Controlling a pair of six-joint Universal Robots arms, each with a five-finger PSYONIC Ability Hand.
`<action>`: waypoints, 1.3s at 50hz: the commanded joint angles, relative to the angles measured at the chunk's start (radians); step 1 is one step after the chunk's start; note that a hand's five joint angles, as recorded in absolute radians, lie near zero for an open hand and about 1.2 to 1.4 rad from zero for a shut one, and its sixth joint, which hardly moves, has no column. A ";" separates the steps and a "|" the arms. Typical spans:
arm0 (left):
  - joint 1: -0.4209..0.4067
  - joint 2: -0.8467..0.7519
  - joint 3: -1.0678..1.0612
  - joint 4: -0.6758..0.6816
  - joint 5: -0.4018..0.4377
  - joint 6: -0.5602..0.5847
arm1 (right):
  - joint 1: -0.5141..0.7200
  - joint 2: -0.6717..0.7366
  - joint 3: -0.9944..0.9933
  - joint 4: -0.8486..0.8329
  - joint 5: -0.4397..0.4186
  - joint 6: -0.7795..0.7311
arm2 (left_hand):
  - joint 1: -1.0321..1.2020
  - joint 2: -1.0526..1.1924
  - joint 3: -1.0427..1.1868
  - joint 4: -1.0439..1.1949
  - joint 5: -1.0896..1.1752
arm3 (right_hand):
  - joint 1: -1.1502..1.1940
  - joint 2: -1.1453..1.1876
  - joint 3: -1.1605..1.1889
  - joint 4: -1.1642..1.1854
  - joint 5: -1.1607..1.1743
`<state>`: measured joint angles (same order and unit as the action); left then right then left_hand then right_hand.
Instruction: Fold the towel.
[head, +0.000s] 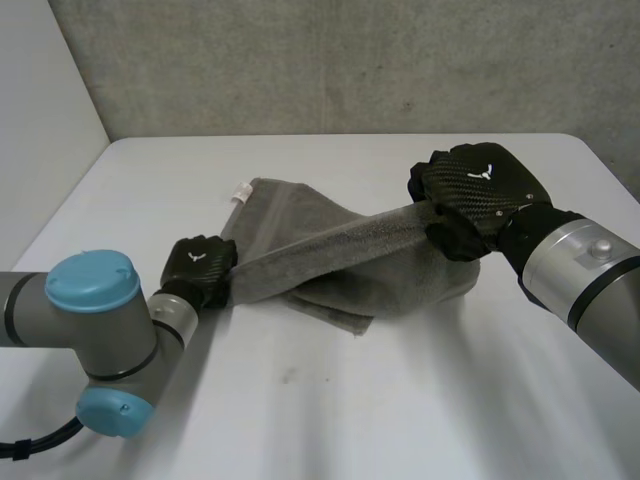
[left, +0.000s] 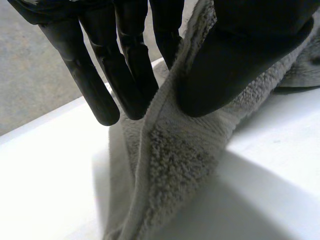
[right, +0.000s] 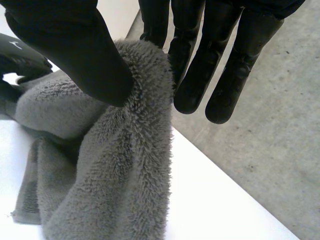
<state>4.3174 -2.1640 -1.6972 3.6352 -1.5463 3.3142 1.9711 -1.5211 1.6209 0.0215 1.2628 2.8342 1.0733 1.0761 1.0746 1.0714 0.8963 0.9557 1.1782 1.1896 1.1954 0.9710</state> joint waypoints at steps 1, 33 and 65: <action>0.039 0.059 -0.033 0.000 -0.003 0.010 | -0.024 0.001 -0.018 0.000 0.033 -0.010 | 0.323 0.320 0.322 0.325 0.325 | 0.441 0.218 0.207 0.201 0.251; 0.105 0.416 -0.121 -0.638 0.120 0.419 | -0.040 0.254 -0.027 0.560 0.044 -0.604 | 0.323 0.320 0.322 0.325 0.325 | 0.441 0.218 0.207 0.201 0.251; 0.056 0.268 0.395 0.160 0.049 0.354 | 0.048 0.323 -0.497 -0.372 0.357 -0.463 | 0.323 0.320 0.322 0.325 0.325 | 0.441 0.218 0.207 0.201 0.251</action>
<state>4.3703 -1.9032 -1.1225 3.8386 -1.5021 3.6824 2.0241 -1.1939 1.0029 -0.5124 1.6507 2.3767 1.2015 1.2177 1.2165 1.2171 1.0411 0.9557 1.1805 1.1897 1.1955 0.9819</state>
